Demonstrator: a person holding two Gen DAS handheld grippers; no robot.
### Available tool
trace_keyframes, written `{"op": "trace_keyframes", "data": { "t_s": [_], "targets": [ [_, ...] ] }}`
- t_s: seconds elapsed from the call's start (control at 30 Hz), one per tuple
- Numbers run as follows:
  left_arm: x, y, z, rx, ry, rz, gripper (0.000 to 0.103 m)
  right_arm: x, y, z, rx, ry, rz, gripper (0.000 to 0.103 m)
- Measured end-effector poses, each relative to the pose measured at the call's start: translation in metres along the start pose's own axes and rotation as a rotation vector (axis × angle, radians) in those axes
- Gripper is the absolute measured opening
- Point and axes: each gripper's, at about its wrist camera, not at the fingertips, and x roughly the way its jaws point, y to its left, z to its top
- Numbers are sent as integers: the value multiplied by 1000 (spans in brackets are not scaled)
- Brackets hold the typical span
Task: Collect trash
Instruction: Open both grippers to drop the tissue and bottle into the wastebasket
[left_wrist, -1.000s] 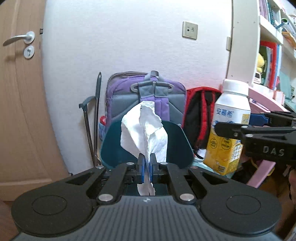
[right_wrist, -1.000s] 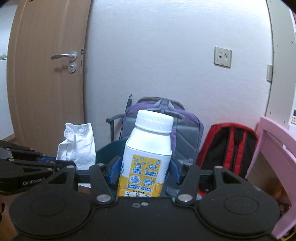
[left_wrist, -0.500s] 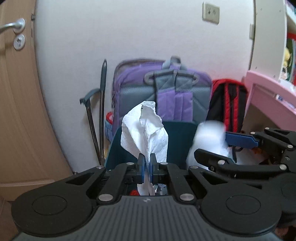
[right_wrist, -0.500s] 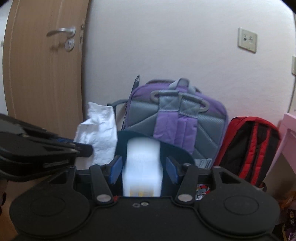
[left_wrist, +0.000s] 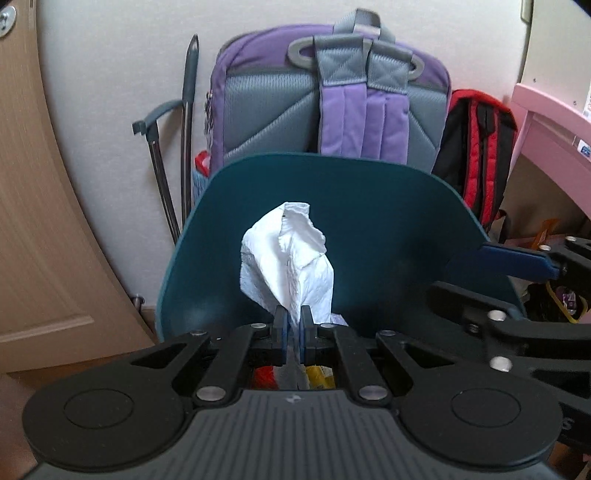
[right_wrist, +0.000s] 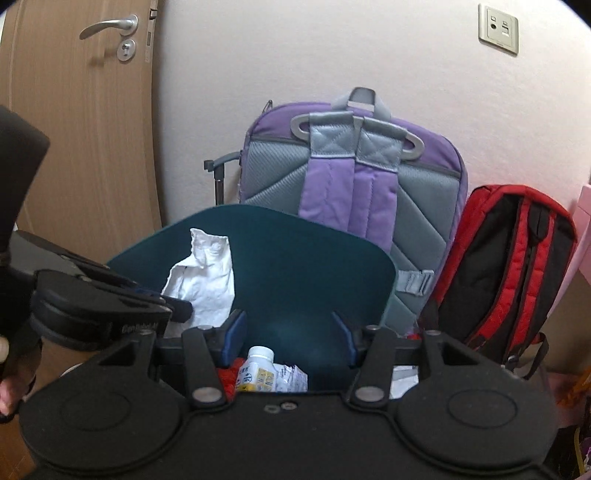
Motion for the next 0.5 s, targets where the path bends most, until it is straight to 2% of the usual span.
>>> {"op": "trace_keyframes", "data": {
  "t_s": [0.1, 0.2, 0.3, 0.37, 0.5],
  "targets": [
    [0, -3, 1, 4, 2, -1, 10, -3, -4, -3, 6, 1, 2, 51],
    [-2, -6, 2, -1, -1, -1, 22, -9, -8, -6, 25, -1, 9, 51],
    [-10, -10, 3, 0, -20, 2, 39, -17, -12, -8, 39, -3, 14, 51],
    [-17, -13, 2, -5, -36, 7, 60, -25, -14, -8, 45, -3, 19, 51],
    [-38, -19, -1, -3, -63, -6, 62, -47, -18, -9, 56, -16, 24, 51]
  ]
}}
